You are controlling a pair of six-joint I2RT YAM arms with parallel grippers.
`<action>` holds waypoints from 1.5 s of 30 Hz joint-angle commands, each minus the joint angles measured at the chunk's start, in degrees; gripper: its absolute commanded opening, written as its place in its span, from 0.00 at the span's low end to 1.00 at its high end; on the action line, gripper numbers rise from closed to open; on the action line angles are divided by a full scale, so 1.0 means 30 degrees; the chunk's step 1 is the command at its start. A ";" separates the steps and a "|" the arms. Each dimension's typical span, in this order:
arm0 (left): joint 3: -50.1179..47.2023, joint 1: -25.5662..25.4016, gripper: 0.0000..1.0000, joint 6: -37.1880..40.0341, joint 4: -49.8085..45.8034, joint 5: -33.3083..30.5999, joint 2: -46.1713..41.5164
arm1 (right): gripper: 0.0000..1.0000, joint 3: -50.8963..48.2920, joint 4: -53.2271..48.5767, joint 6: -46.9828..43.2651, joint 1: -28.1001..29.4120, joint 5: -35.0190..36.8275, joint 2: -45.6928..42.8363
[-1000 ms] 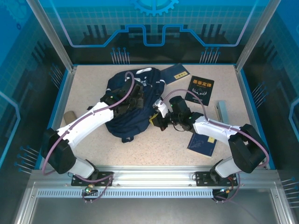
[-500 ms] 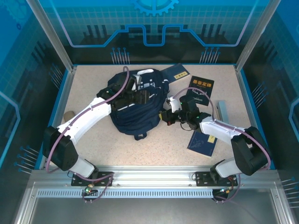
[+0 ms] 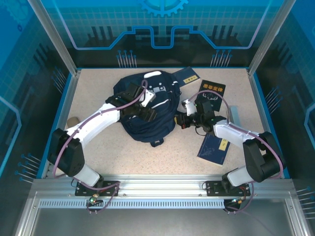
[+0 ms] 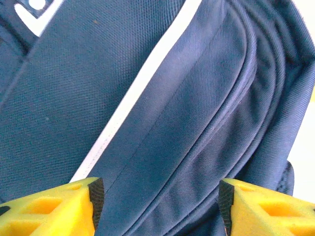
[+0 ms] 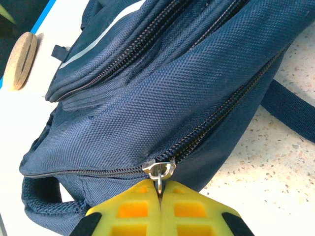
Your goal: Pack books, pencil case, and school supplies into a backpack
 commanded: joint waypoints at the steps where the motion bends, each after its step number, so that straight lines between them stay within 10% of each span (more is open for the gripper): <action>1: -0.0316 -0.0010 0.63 0.1442 0.0025 0.0738 0.0938 | 0.00 0.0922 0.0328 -0.0568 -0.0308 -0.0916 -0.0090; 15: 0.0161 -0.0011 0.51 0.1547 0.1543 -0.0174 0.3187 | 0.00 0.0932 0.0090 -0.0712 -0.0300 -0.0989 -0.0262; 24: -0.0415 -0.0271 0.03 -0.1348 0.4737 -0.1754 0.1748 | 0.00 0.1063 -0.2803 -0.2574 0.0937 0.1697 -0.1436; 45: -0.1443 -0.0392 0.00 -0.5245 0.7883 -0.1705 0.0090 | 0.04 0.0540 0.1845 0.2732 0.6679 -0.0163 0.0217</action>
